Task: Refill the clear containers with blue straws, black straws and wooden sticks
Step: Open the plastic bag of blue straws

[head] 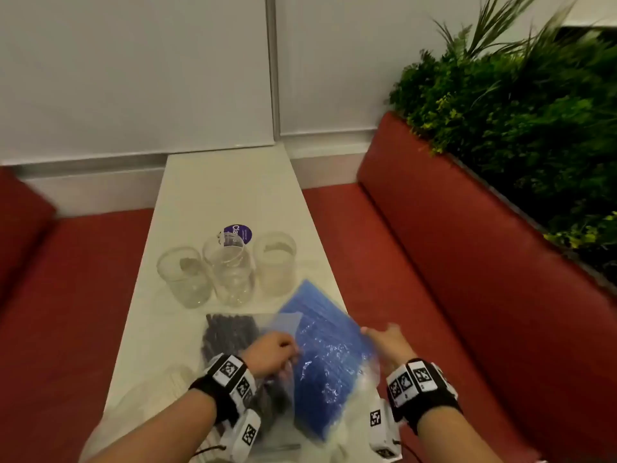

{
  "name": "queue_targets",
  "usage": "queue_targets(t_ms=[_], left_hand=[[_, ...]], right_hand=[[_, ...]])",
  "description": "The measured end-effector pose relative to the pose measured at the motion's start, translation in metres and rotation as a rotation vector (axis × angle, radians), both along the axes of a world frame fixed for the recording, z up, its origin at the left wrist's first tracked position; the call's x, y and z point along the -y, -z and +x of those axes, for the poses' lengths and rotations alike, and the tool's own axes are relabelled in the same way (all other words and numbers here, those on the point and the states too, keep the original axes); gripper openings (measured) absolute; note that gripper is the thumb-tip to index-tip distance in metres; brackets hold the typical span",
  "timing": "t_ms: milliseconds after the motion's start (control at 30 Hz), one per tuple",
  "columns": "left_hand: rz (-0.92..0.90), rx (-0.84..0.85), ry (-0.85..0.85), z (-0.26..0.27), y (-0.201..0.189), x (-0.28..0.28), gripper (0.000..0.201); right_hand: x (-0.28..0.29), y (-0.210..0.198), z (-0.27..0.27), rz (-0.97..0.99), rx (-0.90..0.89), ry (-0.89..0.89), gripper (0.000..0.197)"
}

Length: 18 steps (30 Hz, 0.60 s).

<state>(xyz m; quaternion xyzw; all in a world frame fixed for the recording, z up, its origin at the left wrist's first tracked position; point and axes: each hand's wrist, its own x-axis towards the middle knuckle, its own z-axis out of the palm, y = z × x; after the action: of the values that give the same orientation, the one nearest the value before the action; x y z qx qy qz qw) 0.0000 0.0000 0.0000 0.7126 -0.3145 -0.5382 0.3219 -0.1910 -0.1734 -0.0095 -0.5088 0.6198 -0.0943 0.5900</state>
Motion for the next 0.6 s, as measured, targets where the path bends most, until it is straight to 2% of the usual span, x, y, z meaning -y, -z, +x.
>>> queue_targets(t_ms=[67, 100, 167, 233, 300, 367, 433, 533, 600], left_hand=[[0.012, 0.139, 0.101, -0.016, 0.006, 0.02, 0.012], [0.018, 0.191, 0.178, -0.028, 0.008, 0.027, 0.024], [0.051, 0.355, 0.341, -0.049, 0.018, 0.034, 0.062], [0.145, 0.536, 0.485, -0.065, 0.022, 0.031, 0.104], [0.213, 0.698, 0.546, -0.074, 0.013, 0.03, 0.128], [0.169, 0.828, 0.483, -0.078, -0.001, 0.034, 0.122], [0.052, 0.899, 0.376, -0.071, -0.02, 0.041, 0.097], [-0.167, 0.777, 0.222, -0.043, -0.059, 0.053, 0.06], [-0.221, 0.708, 0.156, -0.021, -0.089, 0.056, 0.035]], right_hand=[[-0.01, 0.015, -0.004, 0.155, -0.082, 0.037, 0.099], [-0.018, 0.023, -0.006, 0.25, -0.055, 0.041, 0.096], [-0.031, 0.033, -0.006, 0.381, 0.029, 0.096, 0.062], [-0.035, 0.028, -0.003, 0.322, 0.062, 0.084, 0.027], [-0.031, 0.013, 0.004, 0.218, 0.073, 0.053, 0.022], [-0.027, -0.015, 0.015, 0.169, 0.167, 0.039, 0.023], [-0.023, -0.049, 0.027, 0.119, 0.224, -0.019, 0.022], [-0.016, -0.095, 0.044, 0.047, 0.274, -0.148, 0.031], [-0.012, -0.117, 0.052, -0.018, 0.337, -0.195, 0.033]])
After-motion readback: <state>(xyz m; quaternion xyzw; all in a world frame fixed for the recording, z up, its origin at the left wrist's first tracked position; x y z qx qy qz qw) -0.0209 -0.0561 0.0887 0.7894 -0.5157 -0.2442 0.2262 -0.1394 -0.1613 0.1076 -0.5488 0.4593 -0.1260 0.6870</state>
